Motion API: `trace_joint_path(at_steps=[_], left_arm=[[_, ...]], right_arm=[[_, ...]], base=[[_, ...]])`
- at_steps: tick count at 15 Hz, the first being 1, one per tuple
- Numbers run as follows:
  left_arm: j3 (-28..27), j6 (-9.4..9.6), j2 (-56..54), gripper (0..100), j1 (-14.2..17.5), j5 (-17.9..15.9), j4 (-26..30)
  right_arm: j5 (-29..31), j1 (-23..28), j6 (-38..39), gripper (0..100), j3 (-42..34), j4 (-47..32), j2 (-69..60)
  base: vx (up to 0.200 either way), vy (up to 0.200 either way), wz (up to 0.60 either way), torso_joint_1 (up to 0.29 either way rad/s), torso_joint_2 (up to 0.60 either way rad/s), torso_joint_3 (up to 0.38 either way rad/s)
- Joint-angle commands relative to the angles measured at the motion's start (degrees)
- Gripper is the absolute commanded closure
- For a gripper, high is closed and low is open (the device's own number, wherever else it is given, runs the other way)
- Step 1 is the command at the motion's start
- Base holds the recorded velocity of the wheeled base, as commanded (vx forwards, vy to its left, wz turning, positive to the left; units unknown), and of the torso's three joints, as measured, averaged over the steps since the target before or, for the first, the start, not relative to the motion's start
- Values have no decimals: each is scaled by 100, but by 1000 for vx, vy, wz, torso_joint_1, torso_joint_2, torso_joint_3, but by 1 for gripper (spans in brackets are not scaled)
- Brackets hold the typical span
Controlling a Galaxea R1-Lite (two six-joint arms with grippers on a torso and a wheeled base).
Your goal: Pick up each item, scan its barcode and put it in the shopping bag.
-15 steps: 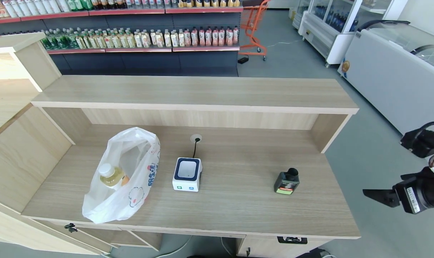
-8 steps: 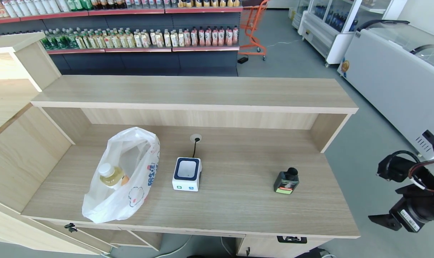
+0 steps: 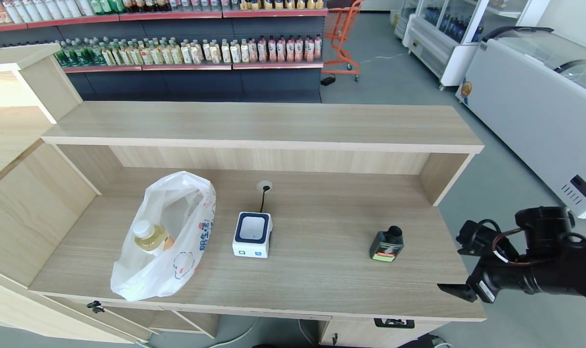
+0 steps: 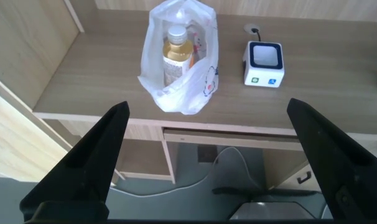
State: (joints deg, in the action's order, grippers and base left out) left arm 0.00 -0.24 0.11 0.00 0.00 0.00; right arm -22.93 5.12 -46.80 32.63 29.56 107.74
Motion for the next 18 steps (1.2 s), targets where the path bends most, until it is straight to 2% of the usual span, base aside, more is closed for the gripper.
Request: trace_joint_path(at_steps=[1,3,6,10,17,18], left_arm=[[0,-2,-2,0,0,0,0],[0,-2,-2,0,0,0,0],[0,-2,-2,0,0,0,0],[0,-2,-2,0,0,0,0],[0,-2,-2,0,0,0,0],[0,-2,-2,0,0,0,0]], right_arm=[[-142,-363,-22,0,112,551,880],[-142,-582,-13,0,516,876,1241],[-142,-872,13,0,1219,893,1610],[-150,-1075,31,0,1597,893,1917],[-124,-1356,549,0,2133,1078,2383],[-115,-1347,549,100,2124,1078,2401]], base=[[0,0,0,0,0,0],[0,0,0,0,0,0],[0,0,0,0,0,0],[0,0,0,0,0,0],[0,0,0,0,0,0],[0,0,0,0,0,0]])
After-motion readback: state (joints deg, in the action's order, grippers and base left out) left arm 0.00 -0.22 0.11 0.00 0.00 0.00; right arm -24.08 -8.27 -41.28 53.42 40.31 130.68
